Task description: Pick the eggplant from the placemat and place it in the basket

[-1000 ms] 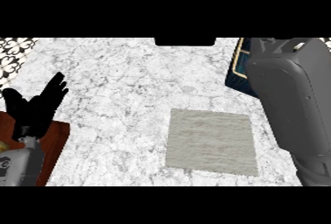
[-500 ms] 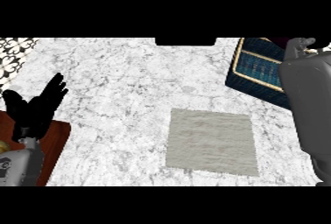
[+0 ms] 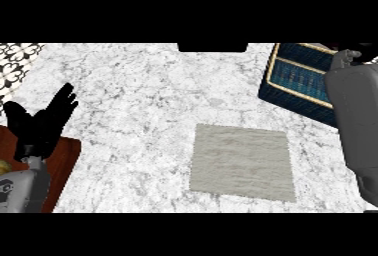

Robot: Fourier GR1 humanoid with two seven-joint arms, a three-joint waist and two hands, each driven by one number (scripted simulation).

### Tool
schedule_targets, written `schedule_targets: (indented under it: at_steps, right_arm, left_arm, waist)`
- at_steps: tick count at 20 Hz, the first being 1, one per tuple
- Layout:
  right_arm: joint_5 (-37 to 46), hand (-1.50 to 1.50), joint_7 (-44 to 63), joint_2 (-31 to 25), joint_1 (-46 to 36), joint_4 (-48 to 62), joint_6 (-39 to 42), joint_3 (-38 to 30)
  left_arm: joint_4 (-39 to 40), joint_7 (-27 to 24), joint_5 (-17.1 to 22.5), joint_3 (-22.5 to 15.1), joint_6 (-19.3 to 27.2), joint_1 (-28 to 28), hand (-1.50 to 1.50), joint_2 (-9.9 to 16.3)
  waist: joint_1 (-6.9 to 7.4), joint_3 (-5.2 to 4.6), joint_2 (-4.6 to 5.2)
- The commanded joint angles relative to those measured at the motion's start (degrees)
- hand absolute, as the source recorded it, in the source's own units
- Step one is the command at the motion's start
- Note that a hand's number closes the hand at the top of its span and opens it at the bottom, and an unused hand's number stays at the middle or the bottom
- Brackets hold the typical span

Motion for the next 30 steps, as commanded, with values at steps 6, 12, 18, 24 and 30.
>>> schedule_targets:
  at_steps: [6,12,18,24,30]
  right_arm:
    - [-7.38,-1.5,-10.68,-3.64,-1.04,4.56,1.86,-3.54]
    - [-10.78,-1.5,-12.19,-1.72,0.05,4.89,-9.91,-9.85]
    - [-20.71,-1.5,-11.68,-5.29,5.15,-5.28,-9.44,-18.38]
    - [-34.73,-1.5,-10.48,-10.86,17.8,-17.76,5.57,-25.12]
    - [-47.66,-1.5,-12.86,-21.68,28.74,-18.65,22.7,-35.46]
  left_arm:
    - [-1.66,0.89,-0.06,0.1,0.3,0.12,0.0,-0.41]
    - [-0.91,0.28,-0.61,0.07,0.51,0.25,0.0,-0.5]
    - [-1.62,0.12,-0.82,-0.07,0.66,1.7,0.0,-0.86]
    - [-5.09,3.36,0.4,0.83,0.78,2.51,0.0,-0.33]
    - [-3.49,0.51,0.52,1.48,-1.26,3.61,0.0,1.06]
  waist:
    - [-0.13,0.0,-0.14]
    - [-0.29,0.02,-0.1]
    - [-1.35,0.02,-0.45]
    - [-1.76,0.03,-0.66]
    - [-2.05,0.03,-0.6]
